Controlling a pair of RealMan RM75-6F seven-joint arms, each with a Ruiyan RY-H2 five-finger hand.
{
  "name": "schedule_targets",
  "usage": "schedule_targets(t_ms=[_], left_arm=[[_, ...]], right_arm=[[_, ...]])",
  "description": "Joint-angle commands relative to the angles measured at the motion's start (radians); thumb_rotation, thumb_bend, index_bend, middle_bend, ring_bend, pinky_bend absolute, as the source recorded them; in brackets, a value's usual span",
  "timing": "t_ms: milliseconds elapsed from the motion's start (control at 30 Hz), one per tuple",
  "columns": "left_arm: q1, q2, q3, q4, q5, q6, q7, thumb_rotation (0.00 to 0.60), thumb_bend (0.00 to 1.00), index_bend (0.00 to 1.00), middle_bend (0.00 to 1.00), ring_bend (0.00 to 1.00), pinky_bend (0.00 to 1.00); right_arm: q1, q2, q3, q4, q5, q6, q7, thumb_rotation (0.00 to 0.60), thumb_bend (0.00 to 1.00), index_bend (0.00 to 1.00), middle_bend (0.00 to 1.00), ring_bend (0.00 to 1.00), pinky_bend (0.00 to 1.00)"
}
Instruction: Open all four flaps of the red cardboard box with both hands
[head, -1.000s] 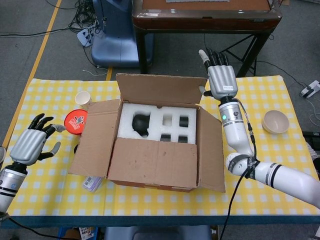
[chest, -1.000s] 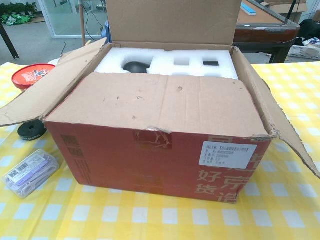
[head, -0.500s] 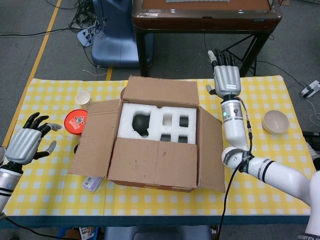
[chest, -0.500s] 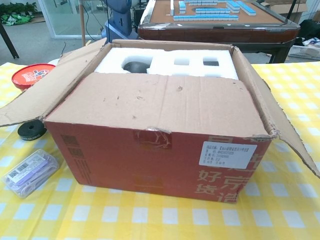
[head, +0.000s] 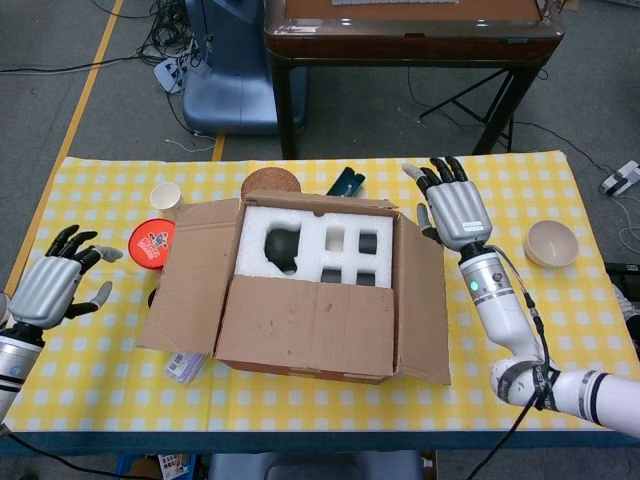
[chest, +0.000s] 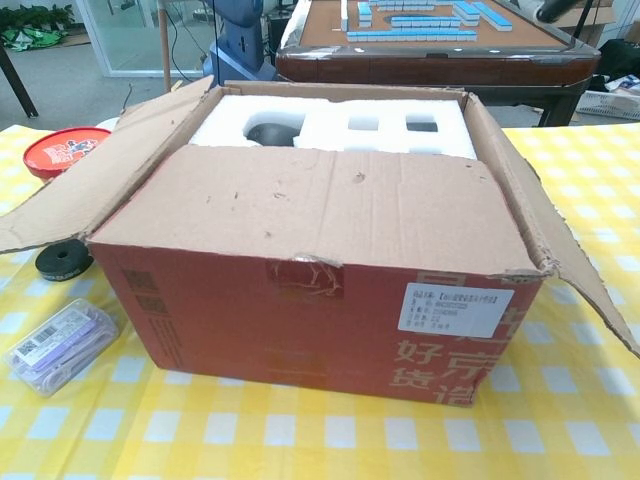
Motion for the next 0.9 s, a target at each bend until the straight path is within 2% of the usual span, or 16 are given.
schedule_targets(t_ms=[33,100,367,567,900], left_arm=[[0.003,-0.005,-0.002,0.002,-0.01,-0.001,-0.001,0.6,0.45,0.39,0.36,0.13,0.0],[0.007,-0.006,-0.001,0.004,-0.017,-0.001,-0.001,0.6,0.45,0.39,0.36,0.13,0.0],[0.019,-0.008,-0.001,0.004,-0.038,-0.002,-0.001,0.6,0.45,0.39,0.35,0.13,0.0],[0.026,-0.009,0.003,0.001,-0.035,-0.002,0.001,0.6,0.45,0.4,0.35,0.13,0.0],[0.034,-0.012,0.009,0.015,-0.034,-0.009,-0.014,0.6,0.45,0.4,0.35,0.13,0.0]], right_arm=[[-0.08,0.068,-0.062,-0.102,-0.14,0.015,0.087,0.6,0.94,0.21,0.31,0.16,0.15],[-0.108,0.077,-0.087,-0.127,-0.202,0.018,0.125,0.6,1.0,0.23,0.33,0.18,0.16],[-0.157,0.094,-0.159,-0.156,-0.36,-0.04,0.243,0.6,1.0,0.3,0.34,0.19,0.17],[-0.155,0.071,-0.167,-0.145,-0.406,-0.074,0.284,0.6,1.0,0.36,0.29,0.19,0.17],[-0.121,0.015,-0.155,-0.1,-0.388,-0.109,0.188,0.6,1.0,0.37,0.27,0.16,0.16]])
